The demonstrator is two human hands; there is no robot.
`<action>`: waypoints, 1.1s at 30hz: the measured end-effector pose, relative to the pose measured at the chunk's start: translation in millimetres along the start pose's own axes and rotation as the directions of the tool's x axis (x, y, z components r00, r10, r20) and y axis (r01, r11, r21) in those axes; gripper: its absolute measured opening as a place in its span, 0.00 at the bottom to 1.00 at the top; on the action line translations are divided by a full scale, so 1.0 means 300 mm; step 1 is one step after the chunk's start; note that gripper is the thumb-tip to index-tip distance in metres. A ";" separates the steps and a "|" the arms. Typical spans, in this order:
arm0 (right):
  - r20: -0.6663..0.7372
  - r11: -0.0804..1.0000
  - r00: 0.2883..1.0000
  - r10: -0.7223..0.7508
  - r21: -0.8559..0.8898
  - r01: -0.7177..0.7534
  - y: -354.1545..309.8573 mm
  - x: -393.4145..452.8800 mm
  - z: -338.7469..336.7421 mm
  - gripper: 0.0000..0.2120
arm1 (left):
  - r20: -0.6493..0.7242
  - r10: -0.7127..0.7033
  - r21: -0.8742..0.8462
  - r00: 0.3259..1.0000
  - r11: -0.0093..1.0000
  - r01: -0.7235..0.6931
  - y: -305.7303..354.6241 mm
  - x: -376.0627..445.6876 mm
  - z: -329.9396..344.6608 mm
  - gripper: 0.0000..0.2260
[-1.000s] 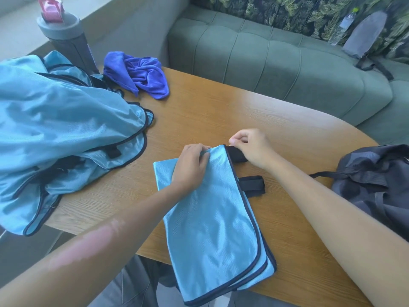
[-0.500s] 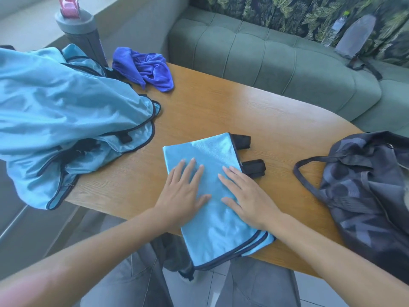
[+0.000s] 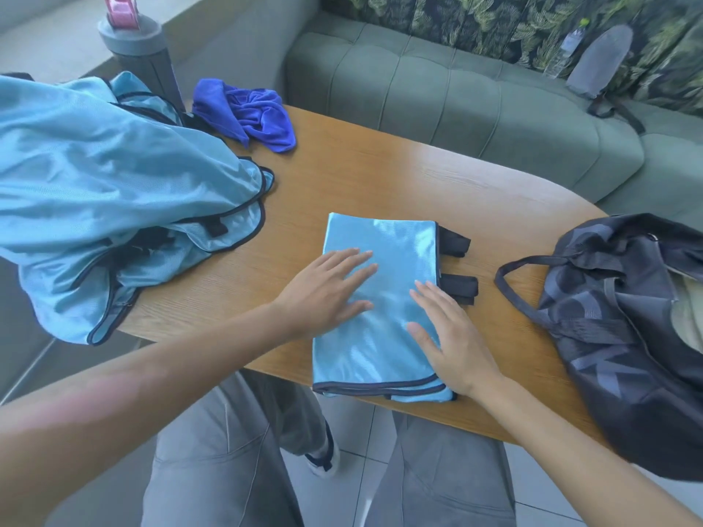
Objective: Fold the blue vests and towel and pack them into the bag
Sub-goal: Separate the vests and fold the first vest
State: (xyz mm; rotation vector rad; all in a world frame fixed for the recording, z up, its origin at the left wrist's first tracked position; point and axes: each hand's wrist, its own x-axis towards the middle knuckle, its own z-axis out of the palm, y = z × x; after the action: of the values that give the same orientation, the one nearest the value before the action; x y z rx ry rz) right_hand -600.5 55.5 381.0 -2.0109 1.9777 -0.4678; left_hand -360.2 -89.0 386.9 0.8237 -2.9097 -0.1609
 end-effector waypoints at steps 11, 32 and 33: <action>0.207 0.970 0.971 -0.121 -0.182 0.160 0.004 -0.223 0.013 0.37 | 0.153 0.255 0.038 0.955 0.964 -0.264 0.011 -0.367 0.044 0.40; -0.315 0.964 0.949 0.001 0.251 0.083 -0.057 -0.328 0.073 0.17 | 0.101 -0.006 -0.444 0.995 0.895 0.050 0.071 -0.276 -0.063 0.20; -0.325 0.940 0.940 0.106 0.341 0.012 -0.088 -0.307 0.067 0.14 | 0.098 -0.074 -0.499 0.992 0.859 0.113 0.063 -0.253 -0.073 0.20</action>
State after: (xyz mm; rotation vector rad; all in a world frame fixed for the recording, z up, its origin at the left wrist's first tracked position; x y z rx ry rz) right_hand -569.0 147.6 370.9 -1.7507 1.9546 -1.1278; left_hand -302.6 -34.6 405.0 0.8684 -2.6792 -0.9362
